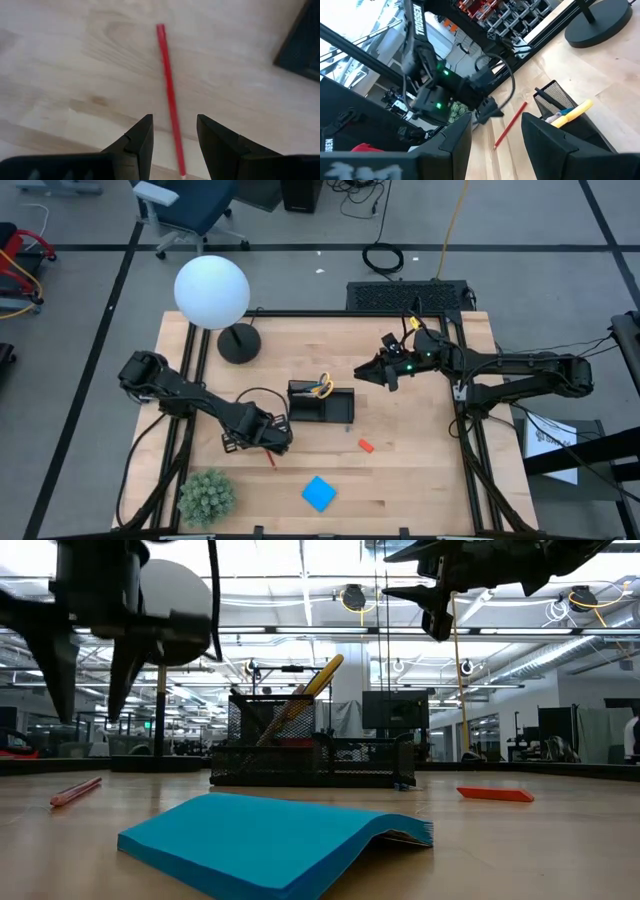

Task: Pick and place office supplies into organizer
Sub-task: Put the red pencil into the desk organizer

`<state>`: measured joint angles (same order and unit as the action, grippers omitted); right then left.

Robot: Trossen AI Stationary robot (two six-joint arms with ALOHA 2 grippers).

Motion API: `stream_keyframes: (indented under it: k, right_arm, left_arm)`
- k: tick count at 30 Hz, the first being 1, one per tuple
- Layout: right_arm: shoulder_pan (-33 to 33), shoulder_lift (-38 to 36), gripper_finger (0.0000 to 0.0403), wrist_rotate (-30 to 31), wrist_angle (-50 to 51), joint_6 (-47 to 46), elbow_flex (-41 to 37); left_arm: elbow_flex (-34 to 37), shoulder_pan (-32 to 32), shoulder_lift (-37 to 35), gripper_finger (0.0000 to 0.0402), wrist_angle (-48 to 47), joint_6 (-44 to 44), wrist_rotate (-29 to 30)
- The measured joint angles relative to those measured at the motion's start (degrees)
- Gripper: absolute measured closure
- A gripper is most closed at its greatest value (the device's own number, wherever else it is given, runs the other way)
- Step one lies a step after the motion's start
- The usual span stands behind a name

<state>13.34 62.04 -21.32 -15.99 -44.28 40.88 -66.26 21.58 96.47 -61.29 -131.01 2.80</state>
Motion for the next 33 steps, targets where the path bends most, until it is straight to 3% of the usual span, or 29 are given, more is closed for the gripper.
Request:
stream_keyframes:
  k: [8,27,33]
  right_arm:
    - [0.0,0.0,0.0243,0.0,0.0,0.0,0.0]
    - [0.0,0.0,0.0243,0.0,0.0,0.0,0.0]
    - [0.0,0.0,0.0243,0.0,0.1,0.0,0.0]
  left_arm:
    - [8.7,0.0,0.0,0.0259,19.6,-0.2,-0.3]
    - [9.0,-1.7,0.0,0.0259,11.1,-0.5,-2.2]
    - [10.6,-3.4,0.8,0.0259,13.8,-0.2,-2.1]
